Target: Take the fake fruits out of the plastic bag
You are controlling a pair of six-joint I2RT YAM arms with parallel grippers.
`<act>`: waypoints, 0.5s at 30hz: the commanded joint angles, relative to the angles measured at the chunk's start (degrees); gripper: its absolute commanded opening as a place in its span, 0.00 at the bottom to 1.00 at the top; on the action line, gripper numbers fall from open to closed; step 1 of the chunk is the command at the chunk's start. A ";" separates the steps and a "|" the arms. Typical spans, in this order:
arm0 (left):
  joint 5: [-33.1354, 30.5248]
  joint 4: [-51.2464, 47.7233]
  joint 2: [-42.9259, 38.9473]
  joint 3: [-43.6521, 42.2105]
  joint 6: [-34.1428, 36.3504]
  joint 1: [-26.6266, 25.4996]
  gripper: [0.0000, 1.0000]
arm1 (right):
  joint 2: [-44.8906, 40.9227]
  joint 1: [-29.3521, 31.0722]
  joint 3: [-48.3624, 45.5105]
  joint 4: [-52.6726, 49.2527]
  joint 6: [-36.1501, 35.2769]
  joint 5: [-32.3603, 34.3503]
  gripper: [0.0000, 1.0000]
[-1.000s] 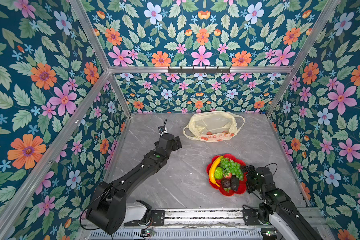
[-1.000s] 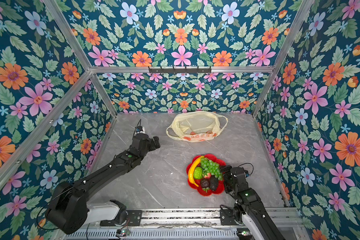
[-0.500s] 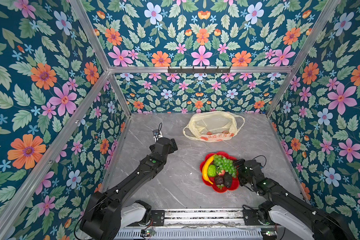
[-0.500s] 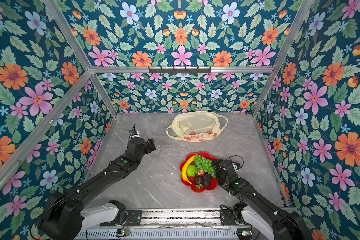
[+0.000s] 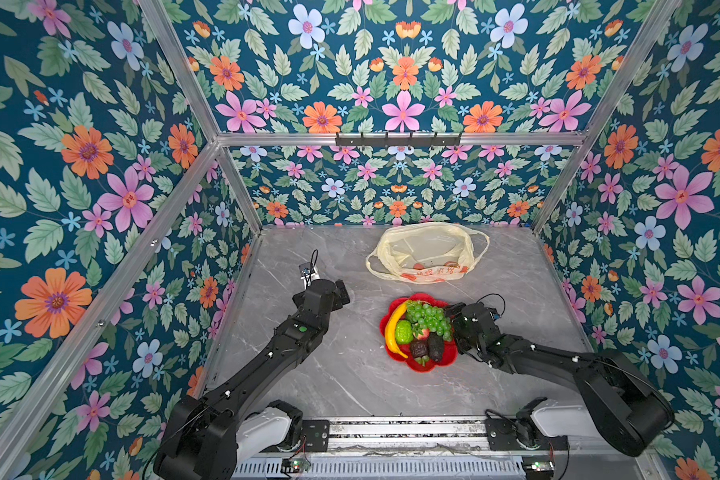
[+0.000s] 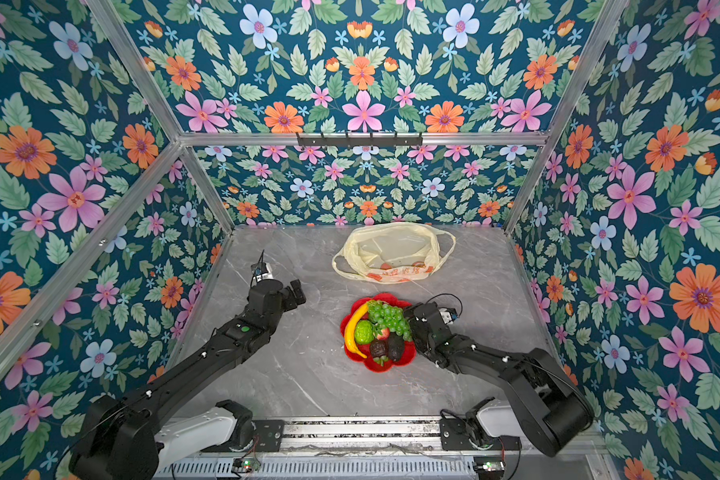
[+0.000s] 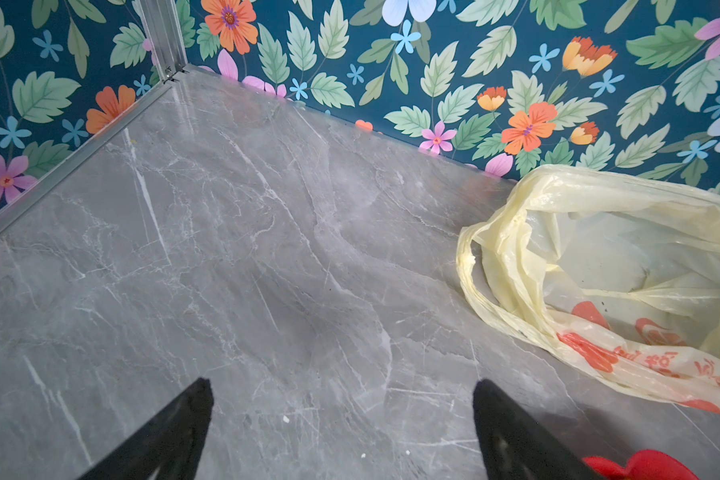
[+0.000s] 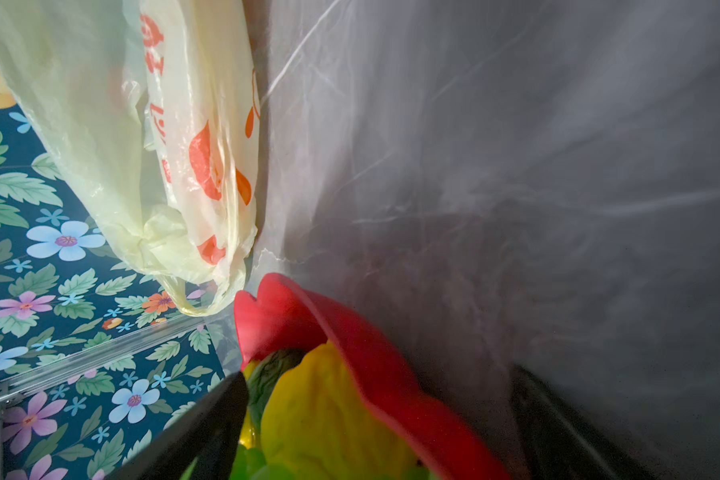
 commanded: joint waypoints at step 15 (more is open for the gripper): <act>-4.17 -1.49 -1.99 -0.85 1.68 0.41 1.00 | 8.36 1.23 7.34 0.93 -0.65 0.96 0.99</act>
